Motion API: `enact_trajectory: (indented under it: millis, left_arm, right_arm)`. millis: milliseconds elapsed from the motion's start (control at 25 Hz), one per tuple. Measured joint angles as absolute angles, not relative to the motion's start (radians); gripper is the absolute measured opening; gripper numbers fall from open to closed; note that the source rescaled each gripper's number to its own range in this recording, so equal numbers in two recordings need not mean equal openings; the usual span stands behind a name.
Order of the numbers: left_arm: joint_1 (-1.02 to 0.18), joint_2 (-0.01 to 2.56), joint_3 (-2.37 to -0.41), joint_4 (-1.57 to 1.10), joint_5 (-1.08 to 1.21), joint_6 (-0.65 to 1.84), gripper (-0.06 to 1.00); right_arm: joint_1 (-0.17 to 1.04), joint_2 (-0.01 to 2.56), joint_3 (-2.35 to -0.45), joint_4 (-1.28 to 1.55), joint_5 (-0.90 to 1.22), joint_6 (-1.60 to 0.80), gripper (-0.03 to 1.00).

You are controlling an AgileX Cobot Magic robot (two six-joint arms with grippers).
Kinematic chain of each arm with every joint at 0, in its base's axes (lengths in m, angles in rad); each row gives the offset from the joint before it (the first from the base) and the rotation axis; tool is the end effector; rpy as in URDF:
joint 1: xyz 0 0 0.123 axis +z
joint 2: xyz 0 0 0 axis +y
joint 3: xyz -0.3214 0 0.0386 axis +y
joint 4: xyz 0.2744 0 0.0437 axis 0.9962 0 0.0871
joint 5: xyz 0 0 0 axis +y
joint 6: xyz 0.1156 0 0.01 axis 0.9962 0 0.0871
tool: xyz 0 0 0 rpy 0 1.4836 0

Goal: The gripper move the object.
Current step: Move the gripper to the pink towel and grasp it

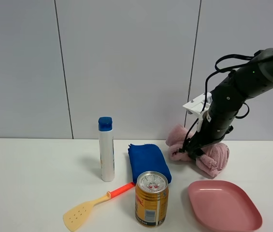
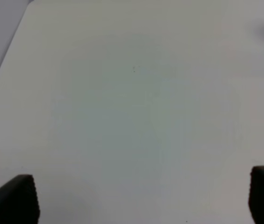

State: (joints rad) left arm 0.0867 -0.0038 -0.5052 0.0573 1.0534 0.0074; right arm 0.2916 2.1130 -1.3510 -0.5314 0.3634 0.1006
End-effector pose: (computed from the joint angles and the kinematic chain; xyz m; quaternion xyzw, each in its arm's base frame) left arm 0.0002 0.0058 0.2811 -0.0348 0.8479 0.0534 0.5263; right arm 0.4753 0.1208 0.1250 -0.3000 0.9064 -0.1022 0.2792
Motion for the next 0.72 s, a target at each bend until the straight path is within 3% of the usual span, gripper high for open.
enact_trajectory:
  millis: [200,240,320,400,440,720]
  left_arm:
    - [0.087,-0.004,-0.505,0.057,1.053,0.007,1.00]
    - [0.087,-0.004,-0.505,0.057,1.053,0.007,1.00]
    - [0.087,-0.004,-0.505,0.057,1.053,0.007,1.00]
    - [0.087,-0.004,-0.505,0.057,1.053,0.007,1.00]
    - [0.087,-0.004,-0.505,0.057,1.053,0.007,1.00]
    - [0.087,-0.004,-0.505,0.057,1.053,0.007,1.00]
  right_arm:
    - [0.286,2.155,-1.351,-0.528,0.342,0.109,0.99]
    - [0.286,2.159,-1.351,-0.522,0.335,0.114,0.93]
    - [0.284,2.160,-1.351,-0.509,0.318,0.130,0.64]
    - [0.283,2.160,-1.351,-0.502,0.320,0.139,0.16]
    - [0.283,2.160,-1.351,-0.501,0.328,0.140,0.01]
    - [0.283,2.118,-1.355,-0.463,0.429,0.190,0.00]
